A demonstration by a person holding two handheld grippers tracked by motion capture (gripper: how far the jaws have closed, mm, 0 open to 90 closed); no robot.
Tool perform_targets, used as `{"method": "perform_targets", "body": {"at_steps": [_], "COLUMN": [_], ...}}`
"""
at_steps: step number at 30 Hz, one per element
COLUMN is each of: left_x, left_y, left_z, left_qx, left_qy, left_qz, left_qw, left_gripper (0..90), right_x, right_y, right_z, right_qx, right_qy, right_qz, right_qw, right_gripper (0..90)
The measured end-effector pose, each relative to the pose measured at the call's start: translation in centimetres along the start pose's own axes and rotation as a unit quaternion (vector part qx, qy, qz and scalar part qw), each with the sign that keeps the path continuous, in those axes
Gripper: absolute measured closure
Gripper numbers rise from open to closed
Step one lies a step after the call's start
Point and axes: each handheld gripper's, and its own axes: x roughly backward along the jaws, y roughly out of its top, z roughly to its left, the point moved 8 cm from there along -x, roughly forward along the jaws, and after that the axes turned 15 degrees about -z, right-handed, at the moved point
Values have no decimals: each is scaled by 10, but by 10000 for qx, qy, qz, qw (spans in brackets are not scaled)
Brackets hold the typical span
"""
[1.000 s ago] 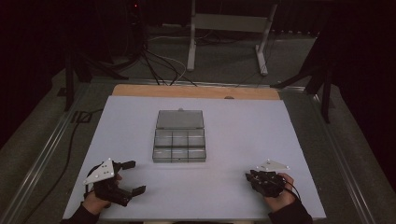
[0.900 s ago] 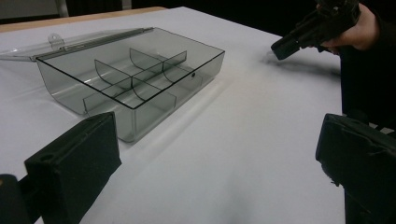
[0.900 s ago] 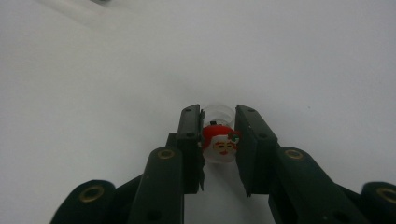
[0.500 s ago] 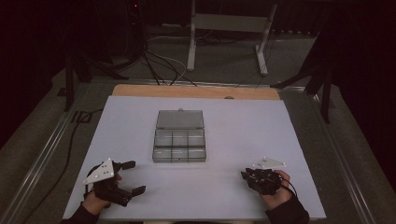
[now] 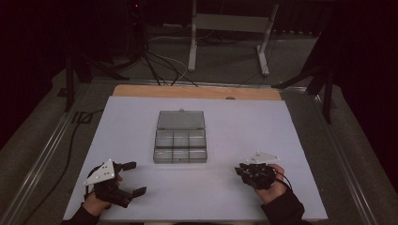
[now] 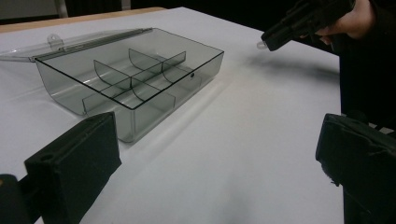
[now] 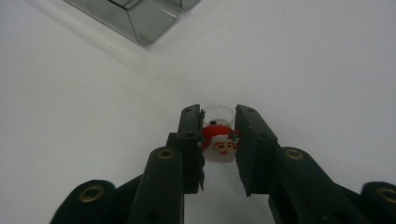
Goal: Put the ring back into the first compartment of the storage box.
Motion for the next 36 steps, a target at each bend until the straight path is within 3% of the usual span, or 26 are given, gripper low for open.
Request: {"method": "perform_targets", "body": {"at_steps": [19,36], "left_x": [0,0], "left_y": [0,1], "left_z": [0,0], "left_qx": [8,21], "left_qy": [-2,-8], "left_qz": [-11,-25], "left_qw": [10000,10000], "left_gripper": [4,4], "right_x": [-18,-37], "right_y": [29,57], "right_z": [8,25], "right_qx": [99,276], "right_qy": [253,481], "right_qz": [-89,-143], "right_qw": [9996,9984], "right_gripper": [719,719]}}
